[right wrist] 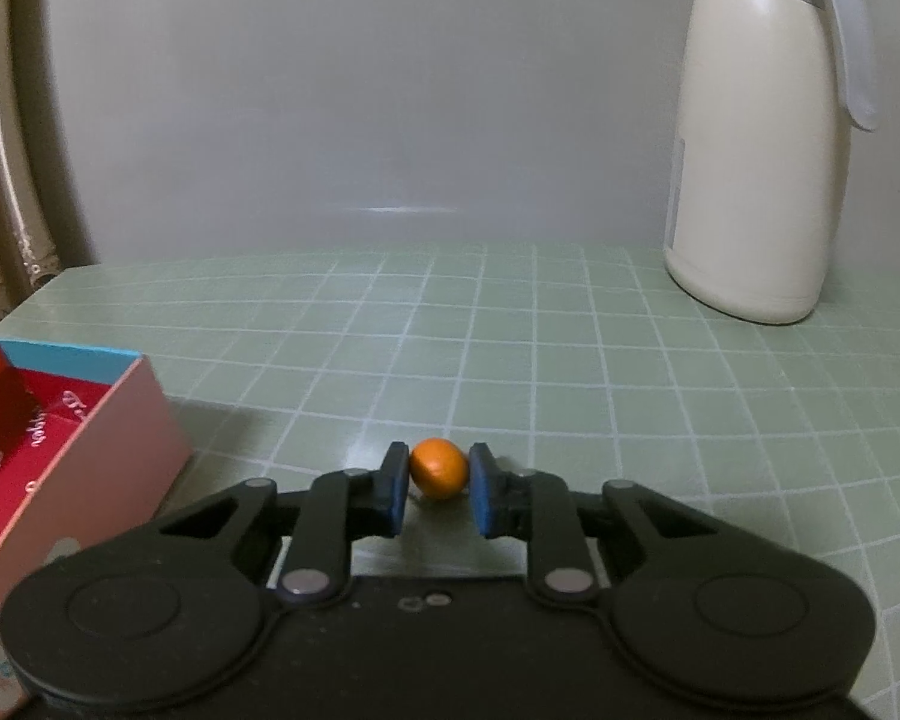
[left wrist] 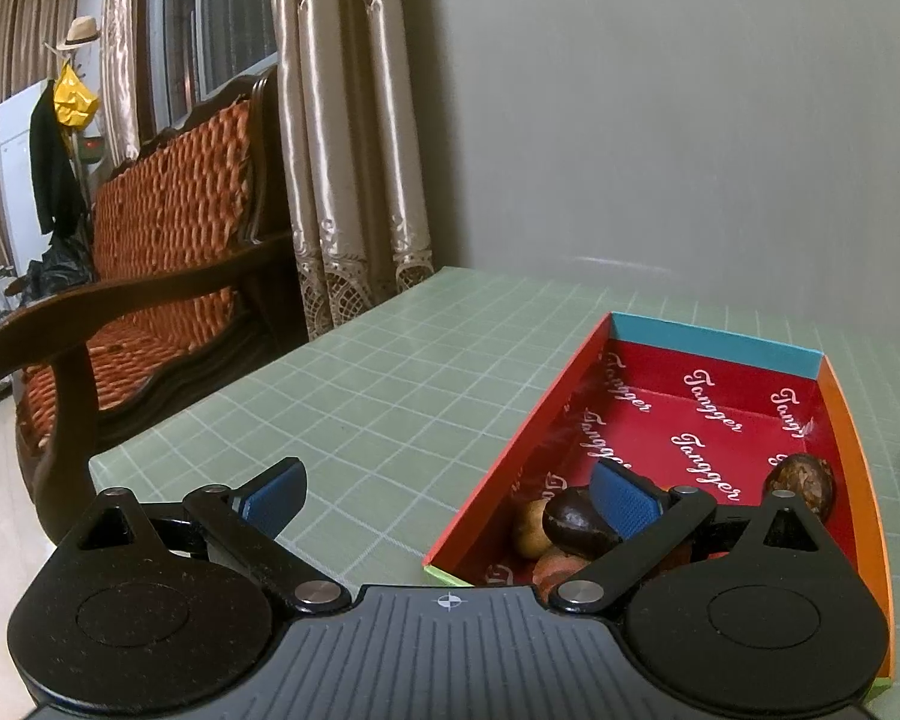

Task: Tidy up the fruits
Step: 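Carry the kumquat over the red box with the right tool, then open the right tool to drop the kumquat into the box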

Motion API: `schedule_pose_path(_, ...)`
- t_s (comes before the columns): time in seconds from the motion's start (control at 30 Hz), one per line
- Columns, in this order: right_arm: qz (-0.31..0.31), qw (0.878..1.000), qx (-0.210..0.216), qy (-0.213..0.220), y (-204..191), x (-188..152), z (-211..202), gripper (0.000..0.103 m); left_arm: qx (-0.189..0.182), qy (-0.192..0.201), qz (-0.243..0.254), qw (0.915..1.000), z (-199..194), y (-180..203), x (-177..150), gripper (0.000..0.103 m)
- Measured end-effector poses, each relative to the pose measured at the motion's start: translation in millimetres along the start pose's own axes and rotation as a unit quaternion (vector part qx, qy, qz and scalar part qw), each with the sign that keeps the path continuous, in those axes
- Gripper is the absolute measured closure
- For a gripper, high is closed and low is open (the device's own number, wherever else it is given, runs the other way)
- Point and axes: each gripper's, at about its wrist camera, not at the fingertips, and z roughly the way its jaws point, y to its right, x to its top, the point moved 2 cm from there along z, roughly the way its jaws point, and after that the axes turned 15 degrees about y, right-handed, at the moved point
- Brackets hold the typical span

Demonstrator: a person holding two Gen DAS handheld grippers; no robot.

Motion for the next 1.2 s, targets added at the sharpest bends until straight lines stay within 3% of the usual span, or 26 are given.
schedule_pose_path(0.23,0.002,0.999,0.032,0.022,-14.4,8.8,-25.5,0.083,0.008,0.0,0.004,1.0,-1.7,-1.9,-1.8,0.003)
schedule_pose_path(0.57,-0.005,0.99,0.121,0.066,-54.9,32.8,-63.8,0.083,0.021,0.01,0.001,0.9997,-10.9,-13.6,-4.5,0.003)
schedule_pose_path(0.9,-0.056,0.973,0.222,0.043,-124.0,11.8,-86.7,0.083,0.037,0.007,0.005,0.9993,-12.2,-30.6,-10.3,0.003)
schedule_pose_path(1.1,-0.083,0.969,0.233,0.029,-144.8,0.1,-92.0,0.083,0.041,0.013,0.012,0.999,-15.3,-38.2,-13.3,0.003)
schedule_pose_path(1.2,-0.091,0.969,0.229,0.023,-148.1,-6.1,-92.1,0.078,0.038,0.018,0.014,0.999,-17.0,-40.3,-13.6,0.003)
